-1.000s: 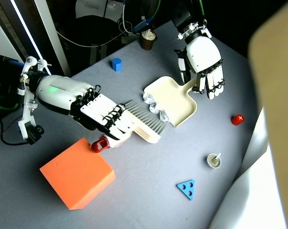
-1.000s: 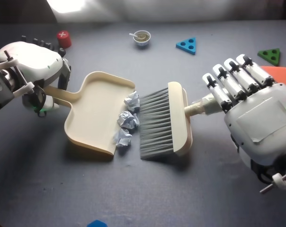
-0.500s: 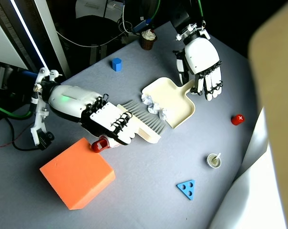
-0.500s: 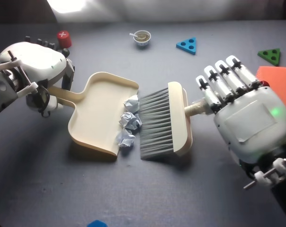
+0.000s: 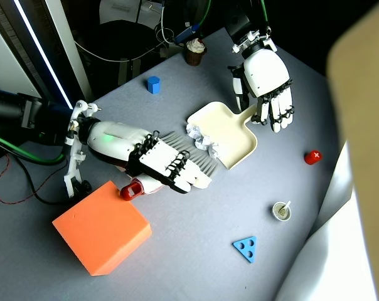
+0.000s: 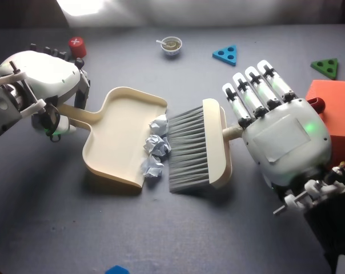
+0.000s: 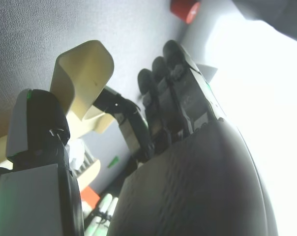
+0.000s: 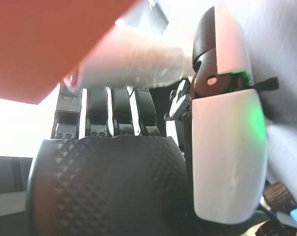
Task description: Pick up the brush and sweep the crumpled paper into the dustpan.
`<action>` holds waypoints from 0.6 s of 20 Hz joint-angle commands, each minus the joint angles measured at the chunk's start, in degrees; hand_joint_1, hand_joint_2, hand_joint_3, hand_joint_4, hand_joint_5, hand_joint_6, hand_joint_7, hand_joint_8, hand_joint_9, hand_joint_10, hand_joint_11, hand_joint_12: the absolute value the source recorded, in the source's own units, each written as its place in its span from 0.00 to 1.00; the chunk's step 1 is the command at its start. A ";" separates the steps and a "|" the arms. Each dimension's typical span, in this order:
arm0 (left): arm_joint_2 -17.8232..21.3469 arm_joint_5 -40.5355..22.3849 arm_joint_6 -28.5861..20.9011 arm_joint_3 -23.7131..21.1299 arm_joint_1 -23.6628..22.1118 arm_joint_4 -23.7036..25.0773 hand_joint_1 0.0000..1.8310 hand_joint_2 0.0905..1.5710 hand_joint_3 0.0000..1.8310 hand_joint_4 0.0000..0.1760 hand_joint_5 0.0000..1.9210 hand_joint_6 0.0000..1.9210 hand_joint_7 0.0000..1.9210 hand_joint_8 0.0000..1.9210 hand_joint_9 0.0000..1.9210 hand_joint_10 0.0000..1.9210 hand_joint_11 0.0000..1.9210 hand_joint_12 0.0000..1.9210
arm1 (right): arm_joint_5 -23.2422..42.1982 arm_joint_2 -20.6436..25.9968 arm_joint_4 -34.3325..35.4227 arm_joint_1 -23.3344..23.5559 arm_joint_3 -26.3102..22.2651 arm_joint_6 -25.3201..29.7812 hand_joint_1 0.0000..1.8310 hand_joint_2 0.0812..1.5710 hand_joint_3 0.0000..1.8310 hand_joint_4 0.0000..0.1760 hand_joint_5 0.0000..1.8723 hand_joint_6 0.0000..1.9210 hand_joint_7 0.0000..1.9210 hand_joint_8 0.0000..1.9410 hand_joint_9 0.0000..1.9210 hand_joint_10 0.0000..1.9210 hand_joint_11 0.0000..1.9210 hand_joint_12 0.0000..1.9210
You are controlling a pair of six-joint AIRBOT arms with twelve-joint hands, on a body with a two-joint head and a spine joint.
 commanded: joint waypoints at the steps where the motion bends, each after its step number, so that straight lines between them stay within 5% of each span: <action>1: -0.08 -4.79 0.35 0.00 -0.63 1.52 0.60 0.70 0.00 0.00 0.51 0.51 0.23 0.00 0.19 0.00 0.20 0.01 | -5.89 0.06 -4.78 0.57 0.59 -0.22 0.61 0.58 0.00 0.00 0.15 0.01 0.12 0.00 0.13 0.00 0.13 0.00; 11: 0.09 -4.81 0.35 0.13 -0.73 1.37 0.59 0.70 0.00 0.00 0.50 0.52 0.23 0.00 0.20 0.00 0.20 0.01 | -4.24 -0.60 -6.36 1.65 3.90 -0.22 0.62 0.57 0.00 0.00 0.16 0.00 0.12 0.00 0.14 0.00 0.14 0.01; 12: 0.11 -4.81 0.35 0.15 -0.76 1.36 0.59 0.70 0.00 0.06 0.51 0.52 0.23 0.00 0.20 0.00 0.20 0.01 | -4.24 -0.56 -6.42 1.60 3.89 -0.22 0.62 0.58 0.00 0.00 0.16 0.00 0.13 0.00 0.14 0.00 0.14 0.01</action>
